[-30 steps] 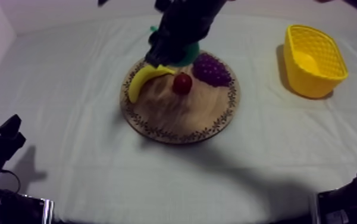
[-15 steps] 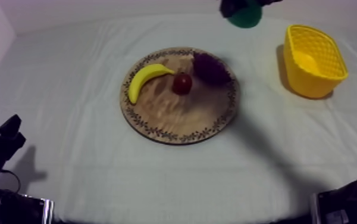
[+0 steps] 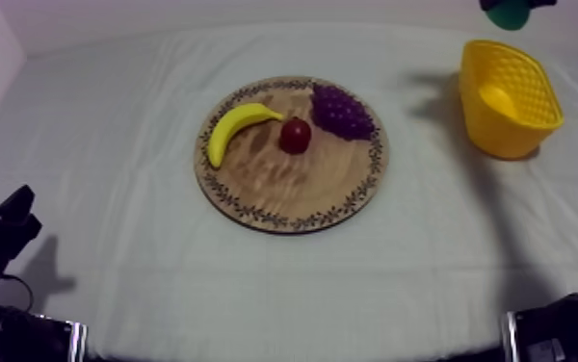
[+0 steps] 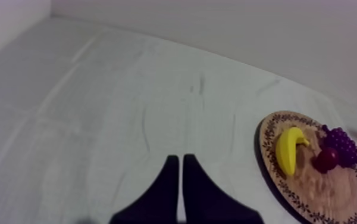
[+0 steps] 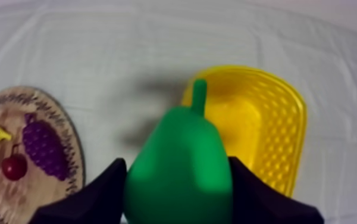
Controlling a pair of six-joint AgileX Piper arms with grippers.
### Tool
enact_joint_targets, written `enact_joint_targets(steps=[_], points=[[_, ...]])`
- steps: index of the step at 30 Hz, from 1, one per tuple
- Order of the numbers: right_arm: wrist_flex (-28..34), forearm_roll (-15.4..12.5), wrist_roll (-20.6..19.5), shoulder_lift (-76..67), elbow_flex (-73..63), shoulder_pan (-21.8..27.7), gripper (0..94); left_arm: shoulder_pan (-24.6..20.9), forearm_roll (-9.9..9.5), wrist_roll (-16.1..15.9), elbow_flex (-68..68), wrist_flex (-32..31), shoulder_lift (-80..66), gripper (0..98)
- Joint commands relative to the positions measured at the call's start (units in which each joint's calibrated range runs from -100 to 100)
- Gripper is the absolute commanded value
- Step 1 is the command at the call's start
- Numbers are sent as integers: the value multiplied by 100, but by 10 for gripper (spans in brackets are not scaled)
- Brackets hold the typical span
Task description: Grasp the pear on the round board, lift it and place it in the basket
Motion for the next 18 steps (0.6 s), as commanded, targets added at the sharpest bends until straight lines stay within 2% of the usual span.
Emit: enact_joint_targets(steps=[1, 18], points=[[-57, 13, 33, 76, 12, 253, 410, 1, -3, -1, -2, 0, 2, 1], [-1048, 0, 76, 1303, 895, 659, 422, 1, -3, -1, -2, 0, 2, 1]])
